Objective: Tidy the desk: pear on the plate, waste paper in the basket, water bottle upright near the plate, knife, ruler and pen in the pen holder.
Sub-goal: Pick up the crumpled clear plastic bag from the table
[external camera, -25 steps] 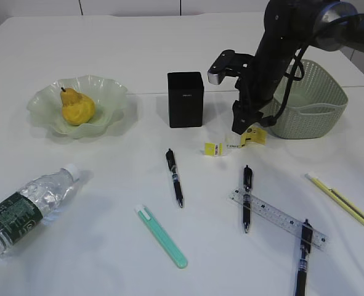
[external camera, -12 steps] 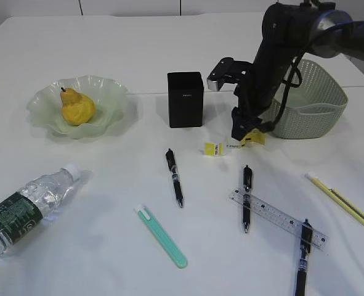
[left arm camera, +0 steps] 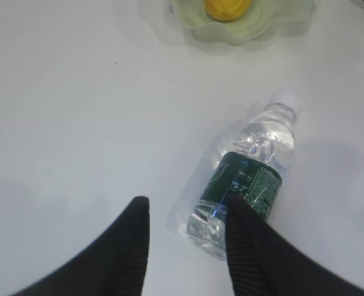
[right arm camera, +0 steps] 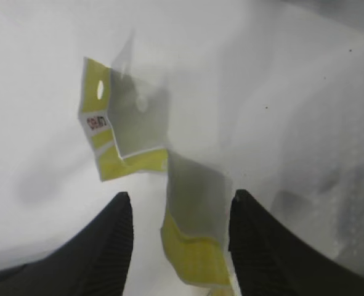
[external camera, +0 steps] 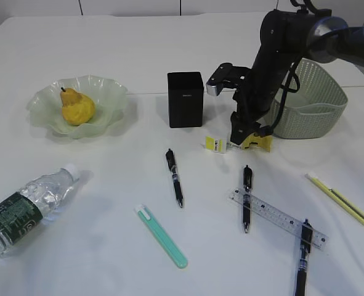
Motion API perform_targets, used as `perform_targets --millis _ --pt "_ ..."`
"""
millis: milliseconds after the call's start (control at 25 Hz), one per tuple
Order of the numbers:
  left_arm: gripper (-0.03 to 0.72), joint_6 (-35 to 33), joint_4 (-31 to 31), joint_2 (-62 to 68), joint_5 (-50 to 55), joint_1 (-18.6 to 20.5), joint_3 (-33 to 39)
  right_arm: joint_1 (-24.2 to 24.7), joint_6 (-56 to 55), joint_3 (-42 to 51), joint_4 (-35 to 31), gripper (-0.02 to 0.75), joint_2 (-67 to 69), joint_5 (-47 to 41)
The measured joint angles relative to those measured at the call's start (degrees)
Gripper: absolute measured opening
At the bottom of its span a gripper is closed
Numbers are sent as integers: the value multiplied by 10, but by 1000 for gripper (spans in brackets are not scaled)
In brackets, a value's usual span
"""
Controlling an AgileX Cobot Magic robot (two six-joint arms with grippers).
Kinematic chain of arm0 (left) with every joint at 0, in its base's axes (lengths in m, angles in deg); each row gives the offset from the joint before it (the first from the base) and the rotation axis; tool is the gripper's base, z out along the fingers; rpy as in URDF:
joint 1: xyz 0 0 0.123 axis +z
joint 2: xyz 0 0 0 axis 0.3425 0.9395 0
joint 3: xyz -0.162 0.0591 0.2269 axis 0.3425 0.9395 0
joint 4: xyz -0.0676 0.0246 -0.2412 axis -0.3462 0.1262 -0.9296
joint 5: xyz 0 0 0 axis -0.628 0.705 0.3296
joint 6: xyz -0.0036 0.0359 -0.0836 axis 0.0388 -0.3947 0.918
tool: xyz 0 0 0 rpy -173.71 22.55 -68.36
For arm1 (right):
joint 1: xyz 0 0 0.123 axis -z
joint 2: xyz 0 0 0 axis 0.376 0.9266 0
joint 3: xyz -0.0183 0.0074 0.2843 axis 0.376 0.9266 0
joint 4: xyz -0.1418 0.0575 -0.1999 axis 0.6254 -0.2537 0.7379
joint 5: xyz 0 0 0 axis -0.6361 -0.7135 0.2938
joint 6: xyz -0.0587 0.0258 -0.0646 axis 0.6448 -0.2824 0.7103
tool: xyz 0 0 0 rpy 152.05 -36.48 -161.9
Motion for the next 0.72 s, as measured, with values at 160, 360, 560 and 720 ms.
perform_targets --millis 160,360,560,720 --pt "286 0 0 0 0 0 0 0 0 0 0 407 0 4" --pt "286 0 0 0 0 0 0 0 1 0 0 407 2 9" --pt "286 0 0 0 0 0 0 0 1 0 -7 407 6 10" --pt "286 0 0 0 0 0 0 0 1 0 -16 407 7 11"
